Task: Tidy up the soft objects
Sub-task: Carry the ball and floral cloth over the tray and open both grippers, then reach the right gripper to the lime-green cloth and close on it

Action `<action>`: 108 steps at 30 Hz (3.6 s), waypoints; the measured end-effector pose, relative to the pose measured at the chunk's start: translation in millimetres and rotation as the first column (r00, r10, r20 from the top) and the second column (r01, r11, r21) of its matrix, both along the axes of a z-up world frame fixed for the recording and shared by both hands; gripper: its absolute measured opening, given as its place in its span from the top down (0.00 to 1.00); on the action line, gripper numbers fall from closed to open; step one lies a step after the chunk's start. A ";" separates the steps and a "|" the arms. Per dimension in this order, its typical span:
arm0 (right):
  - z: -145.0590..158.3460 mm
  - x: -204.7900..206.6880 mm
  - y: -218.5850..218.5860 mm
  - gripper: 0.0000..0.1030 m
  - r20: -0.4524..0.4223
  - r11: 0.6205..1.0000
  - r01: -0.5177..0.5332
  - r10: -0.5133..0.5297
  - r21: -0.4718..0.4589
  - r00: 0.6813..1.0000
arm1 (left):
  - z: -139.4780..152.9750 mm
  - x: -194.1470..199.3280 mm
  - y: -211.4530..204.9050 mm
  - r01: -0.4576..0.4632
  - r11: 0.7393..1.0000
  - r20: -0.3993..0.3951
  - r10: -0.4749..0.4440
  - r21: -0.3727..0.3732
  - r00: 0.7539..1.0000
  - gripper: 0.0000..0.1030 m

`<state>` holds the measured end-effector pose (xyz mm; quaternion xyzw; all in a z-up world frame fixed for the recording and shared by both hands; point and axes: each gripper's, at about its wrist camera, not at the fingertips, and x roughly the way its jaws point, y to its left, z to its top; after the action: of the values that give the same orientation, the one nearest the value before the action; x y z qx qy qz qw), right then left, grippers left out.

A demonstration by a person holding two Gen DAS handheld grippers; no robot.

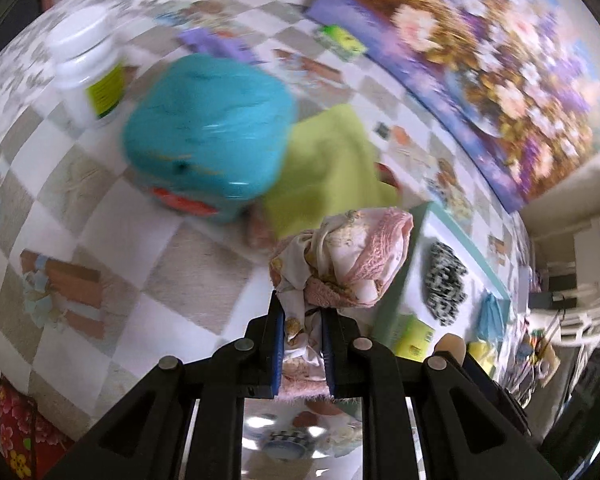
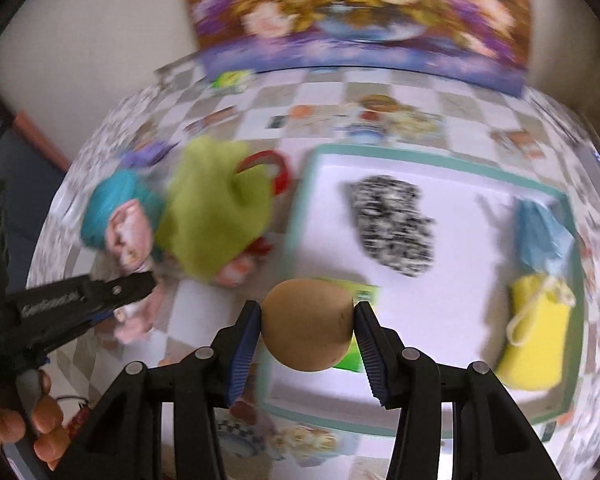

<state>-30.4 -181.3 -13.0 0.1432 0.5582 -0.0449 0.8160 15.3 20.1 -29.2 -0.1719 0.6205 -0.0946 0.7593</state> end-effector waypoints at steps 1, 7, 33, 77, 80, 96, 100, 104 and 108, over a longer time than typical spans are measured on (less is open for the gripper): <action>-1.0 -0.8 -9.4 0.51 -0.006 1.000 0.030 -0.030 0.005 1.000 | 1.4 0.2 -6.1 0.017 1.000 0.006 -0.017 -0.002 1.000 0.84; -10.6 -17.4 -61.5 0.51 -0.047 0.983 0.182 -0.181 0.011 0.982 | 5.7 -1.1 -45.9 0.137 0.991 0.041 -0.137 0.003 0.990 0.84; -31.6 -64.7 -126.8 0.50 -0.139 0.948 0.314 -0.306 0.040 0.942 | -33.3 -49.5 -175.7 0.516 0.857 -0.066 -0.514 -0.001 0.855 0.80; -10.2 -57.2 -120.6 0.00 -0.049 0.955 0.293 -0.295 -0.046 0.954 | -5.9 -10.0 -117.8 0.281 0.936 0.100 -0.307 0.213 0.946 0.02; -11.8 -55.6 -118.5 0.00 -0.052 0.958 0.281 -0.284 -0.060 0.957 | -8.0 -6.2 -111.2 0.255 0.937 0.113 -0.287 0.239 0.951 0.02; -7.9 -49.3 -106.1 0.00 -0.043 0.964 0.242 -0.247 -0.109 0.968 | -1.4 1.9 -107.4 0.273 0.924 0.121 -0.314 0.268 0.942 0.02; -1.3 -43.7 -93.0 0.00 -0.020 0.968 0.218 -0.222 -0.124 0.975 | 9.3 10.2 -102.0 0.282 0.924 0.131 -0.323 0.259 0.937 0.02; 13.1 -35.0 -71.8 0.00 0.032 0.978 0.160 -0.157 -0.134 0.987 | 23.2 23.2 -91.6 0.282 0.925 0.145 -0.325 0.254 0.935 0.02; 28.2 -24.9 -55.6 0.00 0.084 0.984 0.127 -0.117 -0.126 0.990 | 33.7 36.9 -77.6 0.270 0.931 0.157 -0.313 0.244 0.937 0.02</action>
<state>-55.4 -236.9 15.1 0.1249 0.5127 -0.1259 0.8400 52.1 -57.5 4.5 0.0171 0.5690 -0.1539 0.8077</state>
